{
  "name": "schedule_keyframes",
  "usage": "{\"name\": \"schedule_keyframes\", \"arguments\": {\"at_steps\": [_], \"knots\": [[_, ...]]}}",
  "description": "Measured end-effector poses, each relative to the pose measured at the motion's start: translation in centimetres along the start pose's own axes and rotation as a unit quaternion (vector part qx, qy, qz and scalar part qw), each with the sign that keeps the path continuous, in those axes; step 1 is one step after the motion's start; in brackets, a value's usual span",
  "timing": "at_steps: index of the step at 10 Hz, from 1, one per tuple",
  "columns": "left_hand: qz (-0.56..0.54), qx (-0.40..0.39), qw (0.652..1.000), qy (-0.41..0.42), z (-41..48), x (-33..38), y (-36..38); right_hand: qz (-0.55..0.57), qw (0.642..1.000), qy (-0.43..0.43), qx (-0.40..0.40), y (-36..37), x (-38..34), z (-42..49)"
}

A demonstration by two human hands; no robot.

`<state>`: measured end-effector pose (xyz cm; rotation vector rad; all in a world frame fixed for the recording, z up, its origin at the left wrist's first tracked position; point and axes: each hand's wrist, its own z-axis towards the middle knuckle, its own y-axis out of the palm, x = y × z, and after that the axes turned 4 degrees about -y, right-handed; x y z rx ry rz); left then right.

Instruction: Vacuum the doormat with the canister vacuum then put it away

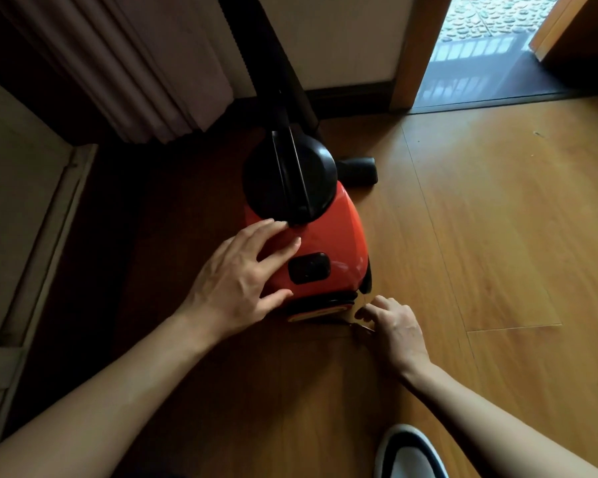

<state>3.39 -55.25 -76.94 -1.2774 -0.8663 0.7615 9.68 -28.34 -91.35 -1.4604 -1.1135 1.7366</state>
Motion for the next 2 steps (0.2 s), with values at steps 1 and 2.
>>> {"name": "schedule_keyframes", "arguments": {"at_steps": [1,2], "knots": [[0.011,0.017,1.000,0.010,0.09,-0.01,-0.28,0.016,0.999,-0.029,0.003,-0.07,-0.28,-0.13],[0.017,0.019,1.000,0.003,0.40,0.56,-0.78,0.030,0.999,-0.019,0.018,0.10,0.07,0.22]]}}
